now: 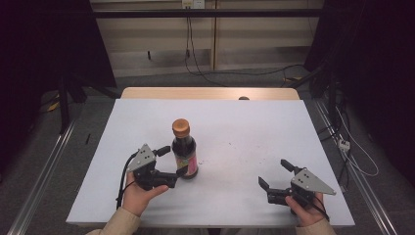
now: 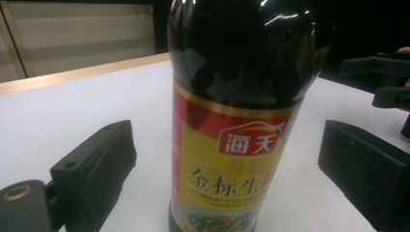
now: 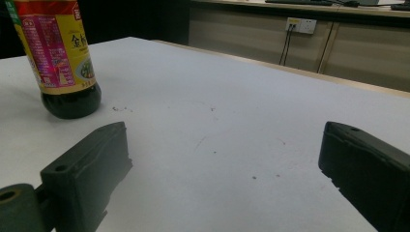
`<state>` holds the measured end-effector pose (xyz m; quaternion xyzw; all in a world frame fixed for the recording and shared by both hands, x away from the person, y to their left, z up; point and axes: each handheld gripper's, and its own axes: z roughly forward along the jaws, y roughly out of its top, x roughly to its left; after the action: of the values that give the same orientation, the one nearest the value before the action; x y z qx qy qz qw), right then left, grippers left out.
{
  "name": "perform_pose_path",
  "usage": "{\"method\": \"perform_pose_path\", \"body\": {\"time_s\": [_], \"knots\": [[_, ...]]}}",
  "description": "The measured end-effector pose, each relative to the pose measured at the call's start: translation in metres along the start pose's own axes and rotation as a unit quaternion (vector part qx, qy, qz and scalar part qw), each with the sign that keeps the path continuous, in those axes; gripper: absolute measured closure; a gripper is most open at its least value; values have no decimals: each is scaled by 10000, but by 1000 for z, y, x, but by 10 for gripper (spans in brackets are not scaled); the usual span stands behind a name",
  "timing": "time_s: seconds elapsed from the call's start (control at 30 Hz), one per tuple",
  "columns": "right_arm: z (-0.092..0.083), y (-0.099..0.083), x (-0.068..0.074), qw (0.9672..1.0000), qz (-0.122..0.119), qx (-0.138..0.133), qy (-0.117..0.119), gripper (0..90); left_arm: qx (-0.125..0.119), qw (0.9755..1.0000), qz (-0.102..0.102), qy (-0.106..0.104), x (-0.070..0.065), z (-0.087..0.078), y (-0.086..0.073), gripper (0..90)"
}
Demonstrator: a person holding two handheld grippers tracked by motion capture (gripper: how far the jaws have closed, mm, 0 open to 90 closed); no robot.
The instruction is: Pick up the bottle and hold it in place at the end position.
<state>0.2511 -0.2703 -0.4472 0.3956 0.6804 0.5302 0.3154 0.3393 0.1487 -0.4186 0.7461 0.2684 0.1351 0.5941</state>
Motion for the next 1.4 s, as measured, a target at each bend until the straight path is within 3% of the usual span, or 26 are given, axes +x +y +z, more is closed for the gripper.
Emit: {"method": "perform_pose_path", "body": {"time_s": [0.63,0.97,1.03,1.4], "knots": [[0,0,0,10000,-10,-7,13,36,-78,9997,182,148,-10,29,9,144],[-1,0,0,10000,2,-19,15,36,-125,9993,133,330,-13,34,10,222],[-1,0,0,10000,-5,-24,17,36,-121,9991,150,387,-12,33,10,276],[-1,1,0,10000,-18,-30,19,36,-104,9987,257,436,-13,33,11,298]]}}
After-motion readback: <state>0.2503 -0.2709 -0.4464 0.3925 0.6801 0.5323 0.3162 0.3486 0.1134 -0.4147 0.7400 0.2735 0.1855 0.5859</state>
